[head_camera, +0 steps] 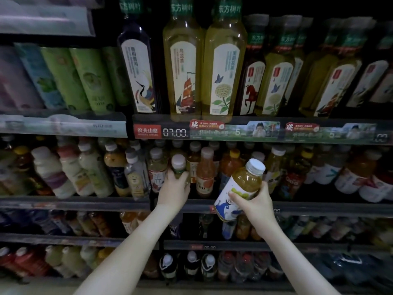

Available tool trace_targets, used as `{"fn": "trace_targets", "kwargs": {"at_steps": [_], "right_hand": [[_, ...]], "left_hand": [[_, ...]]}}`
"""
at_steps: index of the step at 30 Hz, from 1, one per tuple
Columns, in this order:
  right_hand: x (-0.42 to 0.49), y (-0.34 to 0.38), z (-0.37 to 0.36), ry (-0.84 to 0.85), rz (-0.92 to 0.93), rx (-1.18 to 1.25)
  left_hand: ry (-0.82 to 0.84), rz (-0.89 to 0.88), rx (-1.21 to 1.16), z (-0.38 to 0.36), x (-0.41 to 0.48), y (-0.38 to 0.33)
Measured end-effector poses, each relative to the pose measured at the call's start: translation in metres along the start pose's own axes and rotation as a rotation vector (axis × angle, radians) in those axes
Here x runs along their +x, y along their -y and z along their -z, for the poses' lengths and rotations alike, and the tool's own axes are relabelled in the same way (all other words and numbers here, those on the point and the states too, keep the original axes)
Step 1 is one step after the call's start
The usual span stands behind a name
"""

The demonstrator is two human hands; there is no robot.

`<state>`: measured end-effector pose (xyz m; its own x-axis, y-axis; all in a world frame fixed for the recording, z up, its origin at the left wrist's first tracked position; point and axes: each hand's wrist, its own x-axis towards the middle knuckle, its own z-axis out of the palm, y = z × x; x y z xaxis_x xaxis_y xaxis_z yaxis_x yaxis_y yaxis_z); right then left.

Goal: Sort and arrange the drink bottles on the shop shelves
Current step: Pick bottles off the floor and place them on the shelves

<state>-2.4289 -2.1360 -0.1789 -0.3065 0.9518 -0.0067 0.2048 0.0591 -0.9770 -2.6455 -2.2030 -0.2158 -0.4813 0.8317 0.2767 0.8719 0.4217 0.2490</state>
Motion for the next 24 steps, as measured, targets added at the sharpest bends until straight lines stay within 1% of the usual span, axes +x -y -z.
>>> {"fn": "trace_targets", "kwargs": {"at_steps": [3,6,9,15,17,20,21,24], "right_hand": [[-0.002,0.001,-0.008,0.004,0.006,0.018],[-0.005,0.002,-0.013,0.000,0.008,0.038],[-0.004,0.001,-0.013,0.007,0.002,0.029],[0.005,-0.002,-0.009,0.035,-0.006,0.016],[0.008,-0.002,-0.009,0.050,0.003,0.013],[0.014,-0.002,-0.014,0.074,0.017,0.010],[0.015,-0.002,-0.017,0.087,0.021,0.011],[0.020,-0.004,-0.027,0.127,0.034,0.016]], "left_hand": [[-0.051,0.031,-0.082,-0.004,-0.008,0.002],[-0.141,-0.024,-0.207,-0.006,-0.009,0.004],[-0.173,-0.040,-0.221,-0.004,-0.006,0.001],[-0.281,0.026,-0.284,-0.010,-0.002,-0.002],[-0.313,0.101,-0.402,-0.008,-0.007,-0.003],[-0.305,0.335,-0.600,0.001,-0.006,-0.006],[-0.302,0.380,-0.607,0.005,-0.004,-0.006],[-0.285,0.405,-0.594,0.014,-0.002,-0.002]]}}
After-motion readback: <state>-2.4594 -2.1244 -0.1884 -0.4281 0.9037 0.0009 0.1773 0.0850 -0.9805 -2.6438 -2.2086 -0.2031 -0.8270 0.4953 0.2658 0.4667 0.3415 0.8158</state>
